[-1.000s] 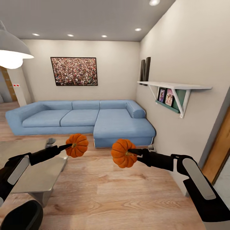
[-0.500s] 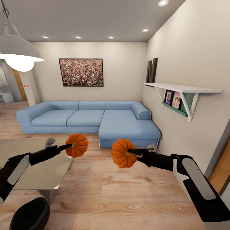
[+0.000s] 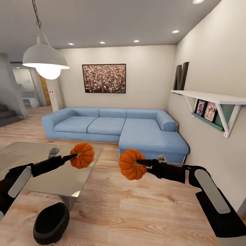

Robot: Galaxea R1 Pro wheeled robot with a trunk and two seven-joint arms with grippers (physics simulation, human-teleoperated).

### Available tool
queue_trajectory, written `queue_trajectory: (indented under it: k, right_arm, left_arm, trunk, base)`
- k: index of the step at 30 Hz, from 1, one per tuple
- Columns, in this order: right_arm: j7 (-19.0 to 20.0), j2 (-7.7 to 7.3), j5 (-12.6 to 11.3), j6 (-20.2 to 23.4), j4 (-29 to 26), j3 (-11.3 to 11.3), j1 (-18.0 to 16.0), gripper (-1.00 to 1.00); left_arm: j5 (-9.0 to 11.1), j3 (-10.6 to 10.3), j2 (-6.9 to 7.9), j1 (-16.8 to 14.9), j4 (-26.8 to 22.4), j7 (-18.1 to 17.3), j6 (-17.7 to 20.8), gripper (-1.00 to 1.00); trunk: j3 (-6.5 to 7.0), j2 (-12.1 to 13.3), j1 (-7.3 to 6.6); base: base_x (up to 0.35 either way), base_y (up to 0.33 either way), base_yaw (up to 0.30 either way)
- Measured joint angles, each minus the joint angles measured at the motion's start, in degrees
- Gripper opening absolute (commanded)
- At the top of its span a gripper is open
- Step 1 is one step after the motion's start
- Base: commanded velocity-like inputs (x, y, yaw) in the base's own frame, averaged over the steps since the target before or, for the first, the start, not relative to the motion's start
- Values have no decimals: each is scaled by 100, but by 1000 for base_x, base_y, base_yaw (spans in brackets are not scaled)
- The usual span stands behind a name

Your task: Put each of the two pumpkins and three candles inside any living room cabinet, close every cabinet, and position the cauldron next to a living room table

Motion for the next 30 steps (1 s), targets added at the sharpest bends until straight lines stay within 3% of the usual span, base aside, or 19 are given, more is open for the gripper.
queue_trajectory:
  k: [30]
  right_arm:
    - [0, 0, 31, 0, -8, 20, -3, -100]
  left_arm:
    - [-9, -1, 0, 1, 1, -9, -5, -100]
  trunk:
    - [539, 1204, -659]
  base:
    - [0, 0, 287]
